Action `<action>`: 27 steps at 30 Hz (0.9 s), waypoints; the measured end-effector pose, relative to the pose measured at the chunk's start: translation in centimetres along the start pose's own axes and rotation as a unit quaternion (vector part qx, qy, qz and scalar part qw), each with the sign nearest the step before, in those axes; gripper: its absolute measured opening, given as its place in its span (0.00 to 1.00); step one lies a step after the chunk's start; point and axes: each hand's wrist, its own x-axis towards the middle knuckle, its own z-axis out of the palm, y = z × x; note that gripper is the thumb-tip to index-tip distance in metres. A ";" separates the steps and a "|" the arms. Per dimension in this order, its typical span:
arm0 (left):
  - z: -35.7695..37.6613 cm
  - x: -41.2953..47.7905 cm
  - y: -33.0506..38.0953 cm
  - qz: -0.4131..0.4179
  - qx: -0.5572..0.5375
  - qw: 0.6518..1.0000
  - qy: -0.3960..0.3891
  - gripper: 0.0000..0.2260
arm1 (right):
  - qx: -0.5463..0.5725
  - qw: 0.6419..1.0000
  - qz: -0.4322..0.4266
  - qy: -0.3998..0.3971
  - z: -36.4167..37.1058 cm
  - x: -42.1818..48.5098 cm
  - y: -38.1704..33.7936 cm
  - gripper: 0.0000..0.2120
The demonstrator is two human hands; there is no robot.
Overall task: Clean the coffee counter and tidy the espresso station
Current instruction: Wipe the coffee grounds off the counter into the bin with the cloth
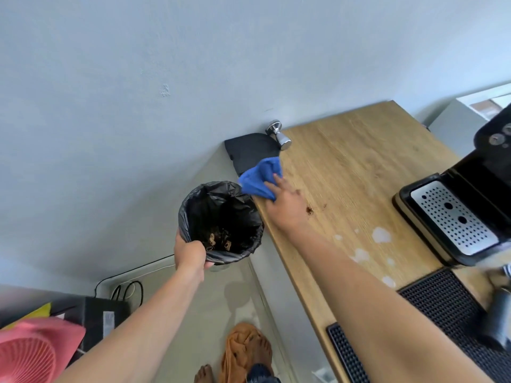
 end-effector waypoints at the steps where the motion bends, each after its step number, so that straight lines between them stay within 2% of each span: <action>1: 0.0 0.0 0.1 0.005 -0.002 1.000 -0.002 0.31 | -0.009 0.999 -0.035 -0.012 0.8 -0.8 -1.6 0.24; 4: 0.0 -0.1 0.2 0.014 -0.012 1.000 -0.009 0.27 | -0.032 0.986 -0.150 -0.065 3.0 -3.0 -5.7 0.24; 7: -0.4 -0.1 -0.1 0.019 -0.013 1.000 -0.018 0.26 | 0.024 0.983 -0.180 -0.033 3.2 -4.0 -7.1 0.24; 9: -0.8 0.1 -0.5 0.021 -0.004 1.000 -0.022 0.29 | 0.068 0.987 -0.142 0.025 1.4 -3.4 -5.7 0.24; 12: -1.3 0.0 -1.1 0.016 0.018 0.999 -0.030 0.33 | 0.092 0.988 -0.026 0.125 -3.1 -1.9 -0.5 0.23; 14: -1.6 -0.4 -1.6 0.011 0.025 0.999 -0.037 0.33 | 0.090 0.984 0.079 0.132 -5.7 -1.3 4.4 0.23; 17: -1.9 -1.1 -2.7 0.007 0.029 0.998 -0.046 0.32 | 0.055 0.976 0.195 0.075 -6.9 -2.0 10.5 0.23; 21: -2.0 -1.7 -3.6 -0.009 0.031 0.998 -0.053 0.33 | 0.054 0.977 0.199 0.049 -5.2 -3.7 10.2 0.24; 27: -2.0 -2.5 -3.6 -0.005 0.027 0.999 -0.047 0.32 | 0.080 0.989 0.120 0.027 -0.6 -5.8 0.2 0.24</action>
